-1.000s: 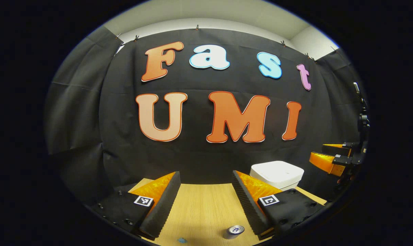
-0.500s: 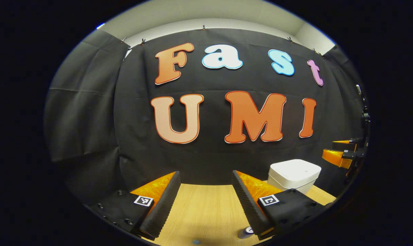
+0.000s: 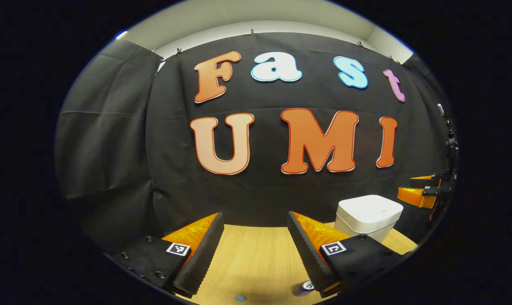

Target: Press the lid of the desktop garbage bin to open it, pick up the crumpled paper on the desktop and throw it into the bin, then pick up the pop can on the desktop and drop it into the bin, and finally close the garbage bin lid.

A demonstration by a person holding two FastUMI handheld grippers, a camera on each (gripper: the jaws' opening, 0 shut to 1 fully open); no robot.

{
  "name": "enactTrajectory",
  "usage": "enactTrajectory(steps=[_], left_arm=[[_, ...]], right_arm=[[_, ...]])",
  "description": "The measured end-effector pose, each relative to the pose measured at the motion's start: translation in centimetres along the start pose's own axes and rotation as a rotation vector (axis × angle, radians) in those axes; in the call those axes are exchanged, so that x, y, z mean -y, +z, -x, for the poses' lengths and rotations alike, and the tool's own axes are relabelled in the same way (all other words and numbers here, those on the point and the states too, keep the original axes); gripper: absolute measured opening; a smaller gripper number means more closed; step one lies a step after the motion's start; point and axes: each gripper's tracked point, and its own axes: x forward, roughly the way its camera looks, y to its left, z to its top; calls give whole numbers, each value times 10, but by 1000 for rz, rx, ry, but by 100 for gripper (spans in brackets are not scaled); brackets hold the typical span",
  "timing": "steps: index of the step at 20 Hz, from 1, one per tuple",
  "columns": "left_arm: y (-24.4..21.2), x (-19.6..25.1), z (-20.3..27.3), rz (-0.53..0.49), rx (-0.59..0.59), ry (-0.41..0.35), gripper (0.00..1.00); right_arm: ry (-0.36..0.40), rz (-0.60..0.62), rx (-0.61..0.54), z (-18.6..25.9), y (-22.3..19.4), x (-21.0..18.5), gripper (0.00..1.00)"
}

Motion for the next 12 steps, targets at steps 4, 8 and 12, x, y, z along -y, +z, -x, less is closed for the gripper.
enactTrajectory(steps=[4, 8, 12], left_arm=[[-9, 8, -13, -19, -16, -79, 96], [-17, 0, -22, -56, -38, -123, 99], [-27, -13, -30, -38, -62, -144, 100]], right_arm=[[-69, -22, -37, -8, -6, 11, 86], [-109, -13, -69, -20, -3, 18, 72], [-153, 19, -99, -32, 2, 24, 54]])
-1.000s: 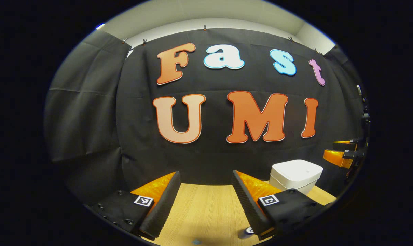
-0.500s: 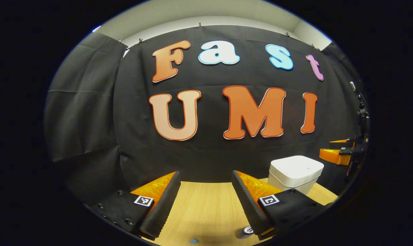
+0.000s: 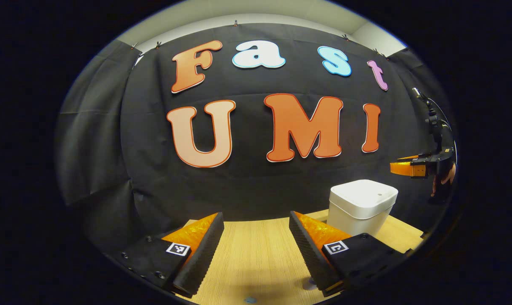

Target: Press the lid of the desktop garbage bin to open it, pick up the crumpled paper on the desktop and throw it into the bin, then pick up the pop can on the desktop and drop it into the bin, and finally close the garbage bin lid.

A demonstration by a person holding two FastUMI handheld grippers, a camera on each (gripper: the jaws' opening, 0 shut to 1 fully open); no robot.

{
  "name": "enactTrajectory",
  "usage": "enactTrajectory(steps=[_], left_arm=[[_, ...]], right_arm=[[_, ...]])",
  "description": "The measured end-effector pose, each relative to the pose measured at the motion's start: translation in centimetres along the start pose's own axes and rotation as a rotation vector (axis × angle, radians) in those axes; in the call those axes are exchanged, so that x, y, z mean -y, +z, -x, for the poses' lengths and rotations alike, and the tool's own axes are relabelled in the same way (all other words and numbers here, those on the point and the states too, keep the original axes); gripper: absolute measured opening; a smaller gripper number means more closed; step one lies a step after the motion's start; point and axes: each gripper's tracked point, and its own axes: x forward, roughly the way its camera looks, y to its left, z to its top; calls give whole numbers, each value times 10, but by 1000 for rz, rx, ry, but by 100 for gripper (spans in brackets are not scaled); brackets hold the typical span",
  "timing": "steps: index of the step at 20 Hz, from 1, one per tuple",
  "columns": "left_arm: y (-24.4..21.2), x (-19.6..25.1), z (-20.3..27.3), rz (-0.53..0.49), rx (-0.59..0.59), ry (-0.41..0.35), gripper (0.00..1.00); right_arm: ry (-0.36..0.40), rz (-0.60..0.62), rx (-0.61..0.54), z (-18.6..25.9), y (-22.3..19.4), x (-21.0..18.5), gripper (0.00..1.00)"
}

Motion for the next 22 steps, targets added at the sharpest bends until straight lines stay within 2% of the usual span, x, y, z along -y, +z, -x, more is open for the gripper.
enactTrajectory(steps=[1, 2, 3, 4, 6, 8, 11, 22], left_arm=[[-1, -5, -2, 0, -5, -1, 99], [-3, -9, -2, -2, -9, 1, 100], [-4, -14, -3, -4, -12, 3, 99], [-5, -18, -4, -7, -13, 5, 99], [-6, -24, -5, -11, -19, 12, 99], [-8, -29, -4, -9, -21, 19, 99], [-10, -34, -5, 2, -25, 30, 99], [-31, -46, -8, 30, -68, 70, 99]], right_arm=[[-20, 10, -9, -3, 0, 4, 49], [-39, 13, -17, -6, 0, 8, 38], [-51, 8, -26, -8, -1, 9, 34], [-57, -6, -40, -11, -3, 10, 24], [-58, -51, -73, -15, -8, 10, 11], [-52, -100, -110, -20, -14, 11, 2], [-37, -137, -141, -24, -21, 10, 1], [-11, -68, -263, -38, -62, -3, 1]])
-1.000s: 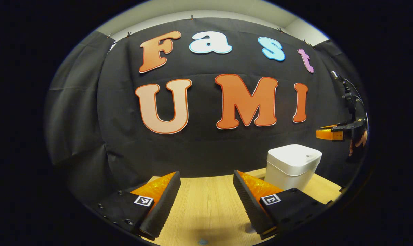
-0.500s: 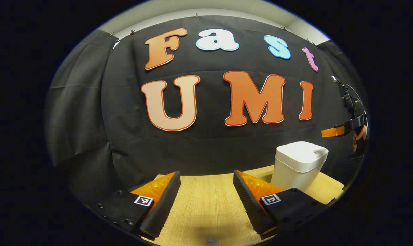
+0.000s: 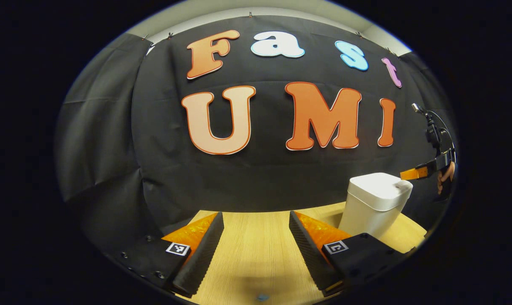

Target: Press the lid of the desktop garbage bin to open it, pick up the crumpled paper on the desktop and throw it into the bin, then pick up the pop can on the desktop and drop it into the bin, and finally close the garbage bin lid.

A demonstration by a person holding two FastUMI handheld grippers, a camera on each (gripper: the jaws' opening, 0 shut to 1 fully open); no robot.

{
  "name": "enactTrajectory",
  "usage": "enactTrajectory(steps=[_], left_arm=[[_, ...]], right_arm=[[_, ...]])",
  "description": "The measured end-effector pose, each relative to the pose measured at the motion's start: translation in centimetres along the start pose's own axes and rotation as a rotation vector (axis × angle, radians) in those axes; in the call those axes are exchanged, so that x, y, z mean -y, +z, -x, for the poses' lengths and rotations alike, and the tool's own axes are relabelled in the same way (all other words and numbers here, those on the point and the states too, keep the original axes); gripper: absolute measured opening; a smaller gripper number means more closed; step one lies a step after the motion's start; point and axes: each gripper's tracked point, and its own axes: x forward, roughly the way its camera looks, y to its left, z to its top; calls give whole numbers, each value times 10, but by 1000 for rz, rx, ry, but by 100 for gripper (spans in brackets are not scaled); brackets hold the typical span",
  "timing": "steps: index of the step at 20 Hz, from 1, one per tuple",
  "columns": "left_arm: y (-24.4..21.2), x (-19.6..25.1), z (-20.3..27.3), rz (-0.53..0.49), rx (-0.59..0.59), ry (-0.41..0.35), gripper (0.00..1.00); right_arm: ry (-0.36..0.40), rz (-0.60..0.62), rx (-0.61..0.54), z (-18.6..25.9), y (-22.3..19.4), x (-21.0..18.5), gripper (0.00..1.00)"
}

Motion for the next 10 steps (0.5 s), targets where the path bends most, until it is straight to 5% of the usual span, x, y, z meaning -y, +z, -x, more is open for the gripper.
enactTrajectory(steps=[10], left_arm=[[-12, -4, -4, 1, -34, 11, 99]], right_arm=[[1, 3, -55, -18, -16, -2, 1]])
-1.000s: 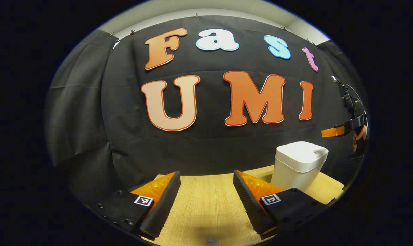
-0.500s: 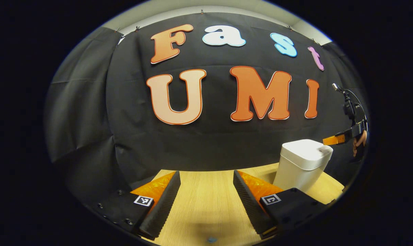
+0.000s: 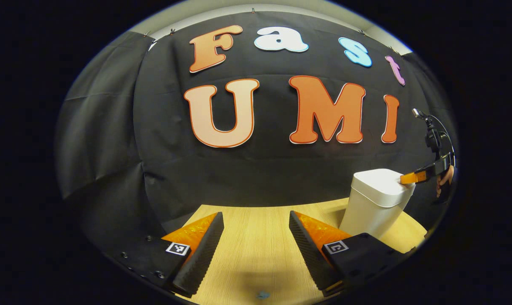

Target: Press the lid of the desktop garbage bin to open it, pick up the crumpled paper on the desktop and throw it into the bin, then pick up the pop can on the desktop and drop it into the bin, and finally close the garbage bin lid.

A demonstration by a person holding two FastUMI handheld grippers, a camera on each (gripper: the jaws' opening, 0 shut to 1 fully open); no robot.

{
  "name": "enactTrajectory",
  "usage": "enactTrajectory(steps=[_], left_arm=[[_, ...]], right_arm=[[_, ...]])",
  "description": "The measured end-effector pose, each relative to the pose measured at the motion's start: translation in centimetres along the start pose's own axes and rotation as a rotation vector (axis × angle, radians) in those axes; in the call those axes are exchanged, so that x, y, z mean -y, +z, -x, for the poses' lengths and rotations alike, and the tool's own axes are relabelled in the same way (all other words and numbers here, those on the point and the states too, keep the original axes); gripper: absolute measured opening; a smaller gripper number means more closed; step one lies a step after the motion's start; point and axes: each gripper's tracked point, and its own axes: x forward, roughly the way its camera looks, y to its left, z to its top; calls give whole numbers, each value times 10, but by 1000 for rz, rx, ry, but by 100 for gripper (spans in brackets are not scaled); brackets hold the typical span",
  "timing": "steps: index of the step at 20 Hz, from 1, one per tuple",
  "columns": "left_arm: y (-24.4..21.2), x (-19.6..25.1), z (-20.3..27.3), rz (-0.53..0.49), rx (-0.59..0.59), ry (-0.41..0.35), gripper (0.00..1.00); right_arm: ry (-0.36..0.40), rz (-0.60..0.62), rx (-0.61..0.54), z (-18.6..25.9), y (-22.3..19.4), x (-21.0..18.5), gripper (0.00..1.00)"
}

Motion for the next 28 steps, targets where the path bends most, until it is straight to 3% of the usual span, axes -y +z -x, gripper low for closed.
enactTrajectory(steps=[5, 15, 28], left_arm=[[-2, 3, -4, 3, -10, -7, 99], [-3, 6, -4, -16, -9, -25, 99], [-26, -10, -6, 5, -69, -20, 97]], right_arm=[[3, -77, -14, 1, -5, -2, 1], [16, -83, 18, 13, 2, -5, 1], [-36, 13, 340, 62, 73, -3, 1]])
